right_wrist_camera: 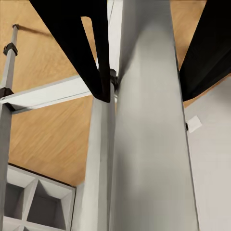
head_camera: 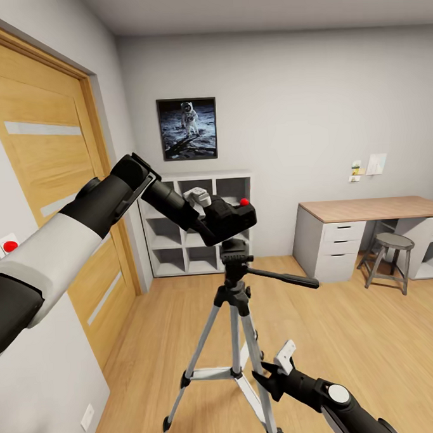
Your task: Attach the digital camera to the camera tripod in the bedroom.
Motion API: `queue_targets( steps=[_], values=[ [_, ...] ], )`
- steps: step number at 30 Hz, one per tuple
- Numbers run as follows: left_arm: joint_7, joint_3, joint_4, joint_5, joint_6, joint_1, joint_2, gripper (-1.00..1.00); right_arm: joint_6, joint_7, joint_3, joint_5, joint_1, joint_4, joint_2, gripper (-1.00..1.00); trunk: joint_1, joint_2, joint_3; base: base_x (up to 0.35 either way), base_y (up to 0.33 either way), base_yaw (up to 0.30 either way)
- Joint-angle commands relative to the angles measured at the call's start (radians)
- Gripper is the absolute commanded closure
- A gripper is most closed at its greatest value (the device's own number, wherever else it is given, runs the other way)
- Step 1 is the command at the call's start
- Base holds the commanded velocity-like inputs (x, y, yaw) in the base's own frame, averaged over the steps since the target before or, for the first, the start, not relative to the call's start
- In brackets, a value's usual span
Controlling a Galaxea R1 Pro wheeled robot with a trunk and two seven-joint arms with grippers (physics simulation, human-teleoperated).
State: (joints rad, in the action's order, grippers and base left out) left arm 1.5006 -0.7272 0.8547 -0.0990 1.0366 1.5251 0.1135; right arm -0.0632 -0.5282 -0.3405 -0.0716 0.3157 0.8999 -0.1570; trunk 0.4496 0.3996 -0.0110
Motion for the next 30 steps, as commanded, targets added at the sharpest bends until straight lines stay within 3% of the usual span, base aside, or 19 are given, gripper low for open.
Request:
queue_targets(
  steps=[1,30],
  values=[
    [0.010,0.000,0.001,-0.010,0.011,0.000,0.001,1.00,0.029,-0.010,-0.009,0.013,0.000,-0.003,-0.001,1.00,0.000,0.000,0.001,0.000,0.000,0.000],
    [0.014,-0.001,0.002,-0.009,0.011,0.000,0.009,1.00,0.029,-0.027,-0.009,0.013,0.000,-0.003,-0.001,1.00,0.000,0.000,0.001,0.000,0.000,0.000]
  ],
)
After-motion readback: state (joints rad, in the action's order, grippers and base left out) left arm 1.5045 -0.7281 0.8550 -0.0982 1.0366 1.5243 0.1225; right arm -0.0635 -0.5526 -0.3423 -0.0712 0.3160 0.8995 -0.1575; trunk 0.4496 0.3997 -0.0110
